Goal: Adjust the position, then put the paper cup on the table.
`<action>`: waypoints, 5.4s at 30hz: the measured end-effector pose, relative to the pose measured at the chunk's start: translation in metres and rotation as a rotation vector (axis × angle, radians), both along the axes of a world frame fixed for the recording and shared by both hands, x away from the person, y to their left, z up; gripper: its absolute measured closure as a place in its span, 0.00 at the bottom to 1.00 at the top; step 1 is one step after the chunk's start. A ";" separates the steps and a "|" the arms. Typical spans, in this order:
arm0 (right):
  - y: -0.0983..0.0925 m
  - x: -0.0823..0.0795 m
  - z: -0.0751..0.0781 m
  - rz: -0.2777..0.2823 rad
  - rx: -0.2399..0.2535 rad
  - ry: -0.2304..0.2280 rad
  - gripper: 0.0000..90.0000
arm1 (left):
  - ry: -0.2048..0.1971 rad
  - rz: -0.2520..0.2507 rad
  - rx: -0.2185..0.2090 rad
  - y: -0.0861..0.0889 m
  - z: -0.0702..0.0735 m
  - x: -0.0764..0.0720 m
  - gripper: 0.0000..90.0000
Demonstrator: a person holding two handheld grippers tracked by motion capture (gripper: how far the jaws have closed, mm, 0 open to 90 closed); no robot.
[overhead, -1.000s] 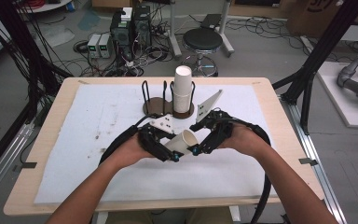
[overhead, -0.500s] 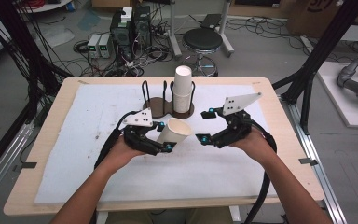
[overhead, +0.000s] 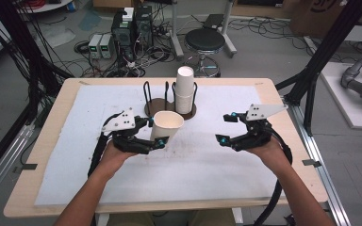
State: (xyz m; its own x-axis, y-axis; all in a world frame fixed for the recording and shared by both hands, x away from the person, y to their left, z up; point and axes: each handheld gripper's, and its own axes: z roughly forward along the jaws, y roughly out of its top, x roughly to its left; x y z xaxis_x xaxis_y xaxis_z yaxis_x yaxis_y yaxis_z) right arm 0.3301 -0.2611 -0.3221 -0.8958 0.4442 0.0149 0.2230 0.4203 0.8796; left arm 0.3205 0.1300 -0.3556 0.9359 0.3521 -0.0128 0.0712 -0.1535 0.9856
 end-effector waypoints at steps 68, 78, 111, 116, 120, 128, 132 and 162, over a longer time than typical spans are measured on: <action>-0.040 -0.015 -0.018 -0.130 0.009 -0.009 0.22 | -0.003 0.429 -0.094 0.101 -0.050 0.024 0.37; -0.035 -0.017 -0.018 -0.118 0.007 -0.010 0.22 | 0.105 0.485 0.005 0.102 -0.077 0.036 0.37; -0.038 -0.015 -0.032 -0.129 -0.007 0.015 0.23 | 0.190 0.556 0.247 0.104 -0.097 0.009 0.36; -0.038 -0.016 -0.029 -0.127 -0.006 0.004 0.23 | 0.198 0.563 0.234 0.104 -0.097 0.008 0.33; -0.038 -0.016 -0.030 -0.129 -0.004 0.011 0.23 | 0.219 0.587 0.203 0.107 -0.099 0.004 0.21; -0.037 -0.016 -0.033 -0.128 -0.006 0.018 0.23 | 0.207 0.554 0.091 0.125 -0.085 -0.014 0.18; -0.038 -0.015 -0.034 -0.140 -0.005 0.028 0.23 | 0.177 0.543 0.021 0.134 -0.067 -0.023 0.18; -0.054 -0.027 -0.032 -0.228 -0.022 0.019 0.23 | 0.047 0.357 -0.022 0.074 0.011 -0.018 0.19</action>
State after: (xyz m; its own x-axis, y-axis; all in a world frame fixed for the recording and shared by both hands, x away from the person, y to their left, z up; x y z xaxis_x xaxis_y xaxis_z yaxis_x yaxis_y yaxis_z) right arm 0.3026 -0.3151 -0.3539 -0.7721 0.6352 0.0192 0.3311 0.3763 0.8653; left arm 0.3028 0.2036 -0.3444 0.7520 0.6560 -0.0646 0.1623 -0.0893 0.9827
